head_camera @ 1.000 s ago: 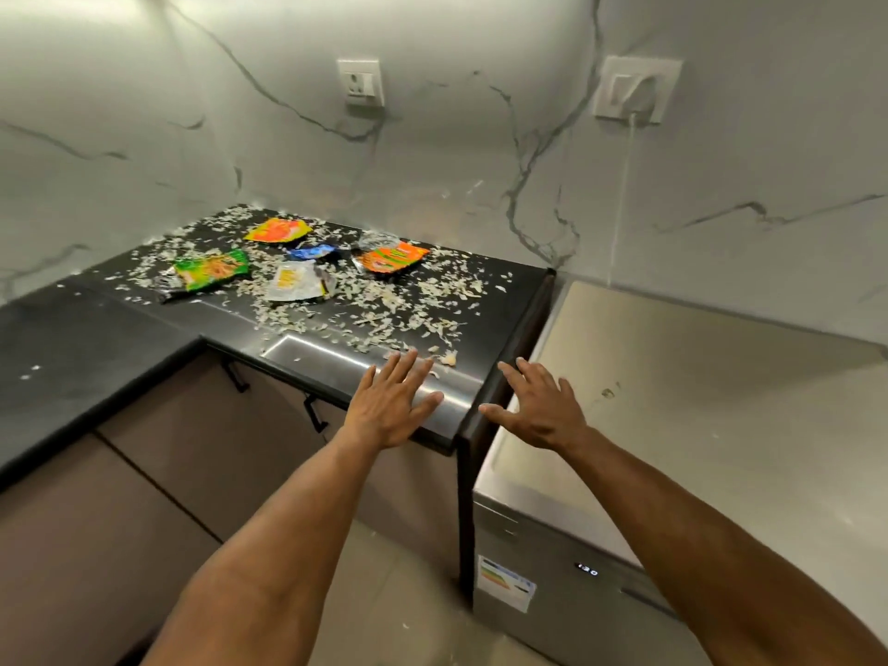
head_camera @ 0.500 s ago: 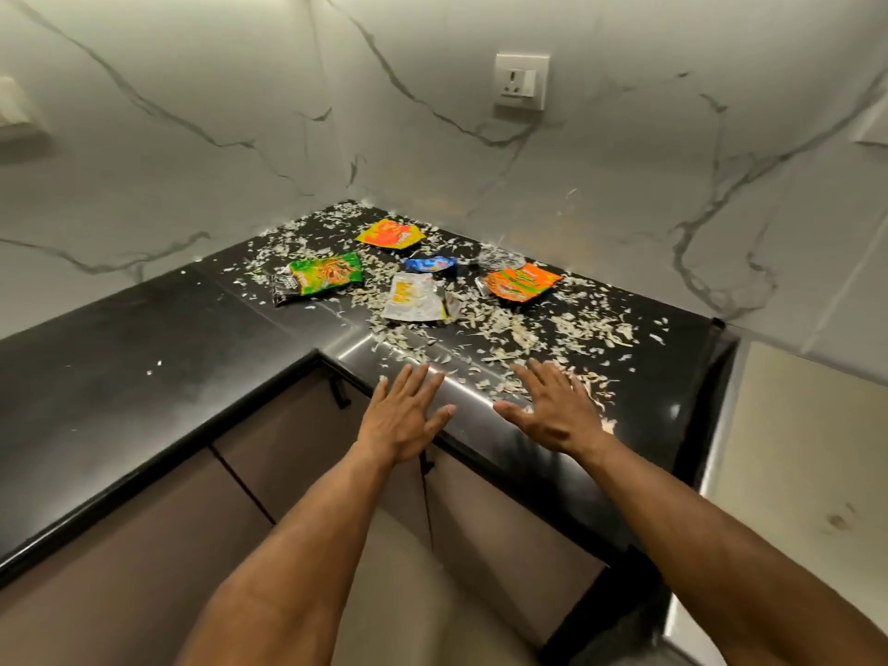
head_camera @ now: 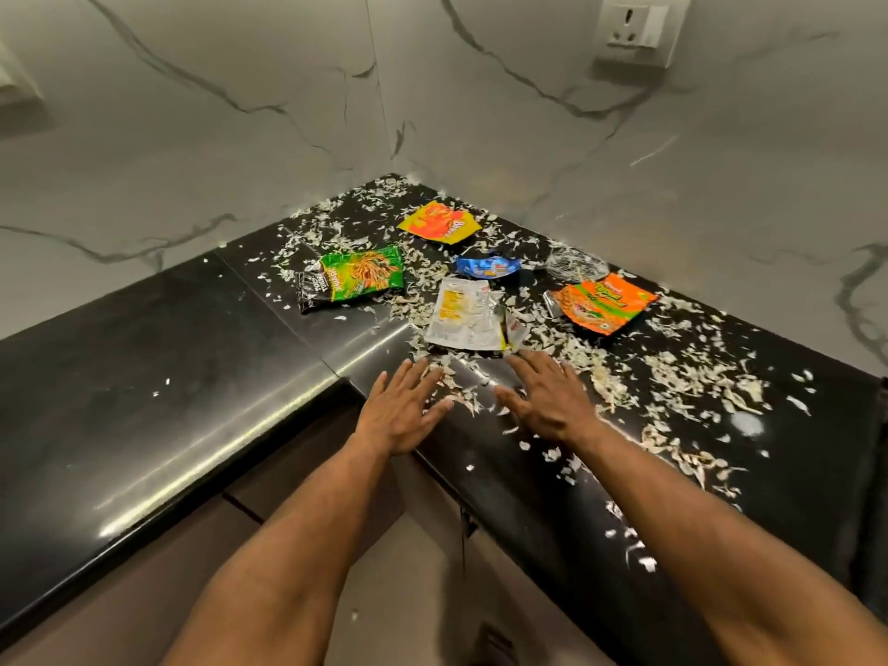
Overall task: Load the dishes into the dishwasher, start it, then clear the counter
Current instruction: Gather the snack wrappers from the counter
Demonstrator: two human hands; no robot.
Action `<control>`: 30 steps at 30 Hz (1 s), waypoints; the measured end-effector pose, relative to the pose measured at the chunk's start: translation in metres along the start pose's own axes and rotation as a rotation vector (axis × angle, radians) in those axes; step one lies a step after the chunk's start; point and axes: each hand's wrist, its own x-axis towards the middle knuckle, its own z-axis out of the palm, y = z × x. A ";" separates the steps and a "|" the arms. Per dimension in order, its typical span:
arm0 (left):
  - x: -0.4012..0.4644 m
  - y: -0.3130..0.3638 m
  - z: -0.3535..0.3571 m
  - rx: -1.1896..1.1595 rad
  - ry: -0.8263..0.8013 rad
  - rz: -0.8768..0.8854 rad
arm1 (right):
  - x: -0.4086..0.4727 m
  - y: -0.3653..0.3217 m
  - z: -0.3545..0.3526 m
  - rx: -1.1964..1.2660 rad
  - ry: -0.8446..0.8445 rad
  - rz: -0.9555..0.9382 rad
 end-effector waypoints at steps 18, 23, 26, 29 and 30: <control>0.170 -0.078 -0.018 -0.051 -0.061 0.114 | 0.157 -0.018 0.011 -0.278 -0.122 -0.079; 0.197 -0.083 -0.015 -0.094 -0.052 0.193 | 0.160 -0.024 0.020 -0.273 -0.117 -0.004; 0.207 -0.084 -0.015 -0.167 -0.011 0.212 | 0.161 -0.028 0.021 -0.294 -0.081 0.004; 0.215 -0.082 -0.018 -0.277 0.102 0.249 | 0.162 -0.029 0.021 -0.273 -0.025 -0.009; 0.218 -0.081 -0.019 -0.334 0.146 0.240 | 0.161 -0.029 0.022 -0.270 0.017 -0.022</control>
